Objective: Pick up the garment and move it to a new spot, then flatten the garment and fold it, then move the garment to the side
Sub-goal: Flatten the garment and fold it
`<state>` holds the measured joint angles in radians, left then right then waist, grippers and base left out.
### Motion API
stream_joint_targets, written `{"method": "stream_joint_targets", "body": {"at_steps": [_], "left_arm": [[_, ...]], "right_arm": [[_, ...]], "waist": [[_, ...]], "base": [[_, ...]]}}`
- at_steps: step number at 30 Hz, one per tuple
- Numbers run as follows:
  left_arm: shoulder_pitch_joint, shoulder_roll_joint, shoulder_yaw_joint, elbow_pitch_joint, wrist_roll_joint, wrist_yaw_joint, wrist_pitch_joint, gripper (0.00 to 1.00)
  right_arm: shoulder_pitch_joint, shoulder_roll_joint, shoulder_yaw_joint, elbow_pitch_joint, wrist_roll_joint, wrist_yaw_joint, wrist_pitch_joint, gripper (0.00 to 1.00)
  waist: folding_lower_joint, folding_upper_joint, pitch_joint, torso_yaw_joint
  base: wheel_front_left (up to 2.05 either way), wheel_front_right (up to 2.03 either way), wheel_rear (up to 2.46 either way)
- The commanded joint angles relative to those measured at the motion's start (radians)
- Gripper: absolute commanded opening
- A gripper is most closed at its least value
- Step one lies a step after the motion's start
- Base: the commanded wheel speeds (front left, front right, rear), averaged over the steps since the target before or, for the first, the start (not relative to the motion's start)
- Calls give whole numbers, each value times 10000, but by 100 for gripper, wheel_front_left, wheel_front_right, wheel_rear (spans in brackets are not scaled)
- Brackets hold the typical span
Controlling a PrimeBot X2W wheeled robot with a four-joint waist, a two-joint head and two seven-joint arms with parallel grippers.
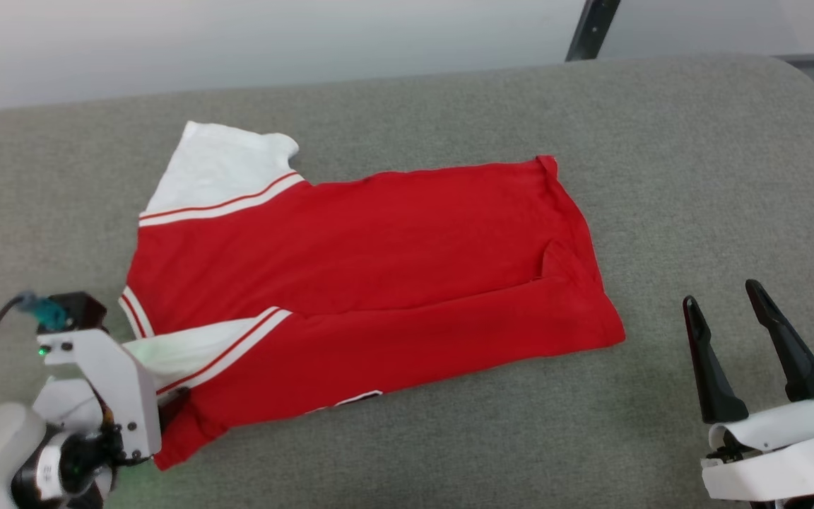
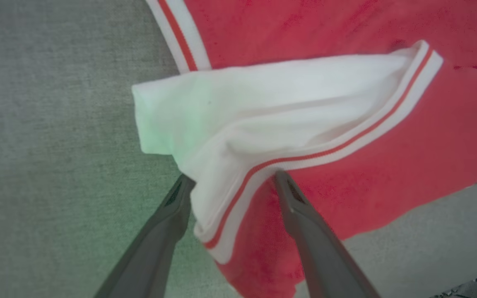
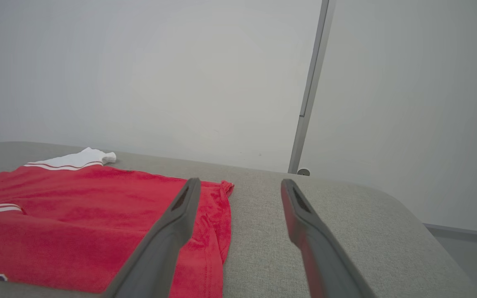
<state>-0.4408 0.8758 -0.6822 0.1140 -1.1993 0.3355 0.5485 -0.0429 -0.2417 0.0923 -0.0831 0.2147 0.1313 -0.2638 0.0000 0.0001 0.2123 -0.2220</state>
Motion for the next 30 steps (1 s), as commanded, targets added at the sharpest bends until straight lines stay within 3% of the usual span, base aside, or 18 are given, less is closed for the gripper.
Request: {"method": "stream_joint_targets", "body": {"at_steps": [1,7,14,15,16,17,22,27,29,30], "left_arm": [[-219,-8,-200,142,80,56,356,100],[-1097,-320,-864,975,171,266,2029,100],[-1569,-832,-1392,1677,-2,821,3482,99],[-1573,-916,-1362,1739,-53,922,3559,74],[-1573,-964,-1405,1750,-48,920,3611,29],[-1565,-1022,-1372,1804,-115,986,3626,0],[-1604,-1111,-1286,1869,-101,839,3378,0],[-1760,-1294,-1380,1950,0,638,3320,0],[-1862,-1367,-1410,1983,82,589,3279,0],[-1972,-1459,-1418,2037,114,517,3244,0]], "right_arm": [[-139,44,2,55,87,-12,-4,100],[-267,47,185,258,263,-12,-4,100],[-478,8,301,485,509,-12,-4,100],[-482,-8,357,530,558,-12,-4,100],[-491,-52,397,573,547,-12,-4,100],[-502,-87,433,623,570,-12,-4,100],[-644,-223,732,977,914,-12,155,100],[-974,-532,1126,1232,1334,-12,1130,100],[-1295,-710,1280,1364,1655,-12,1888,100],[-1697,-979,1561,1468,1972,-12,2792,100]], "waist": [[0,-1,128,-113],[0,-1,361,-261],[0,-1,580,-374],[0,-1,600,-379],[0,-1,617,-382],[0,-1,629,-380],[0,-1,655,-301],[0,-1,686,-165],[0,-1,720,-85],[0,-1,751,-8]], "base": [[0,0,0],[0,0,0],[0,0,0],[0,0,0],[0,0,0],[0,0,0],[0,0,0],[0,0,0],[0,0,0],[0,0,0]]}}
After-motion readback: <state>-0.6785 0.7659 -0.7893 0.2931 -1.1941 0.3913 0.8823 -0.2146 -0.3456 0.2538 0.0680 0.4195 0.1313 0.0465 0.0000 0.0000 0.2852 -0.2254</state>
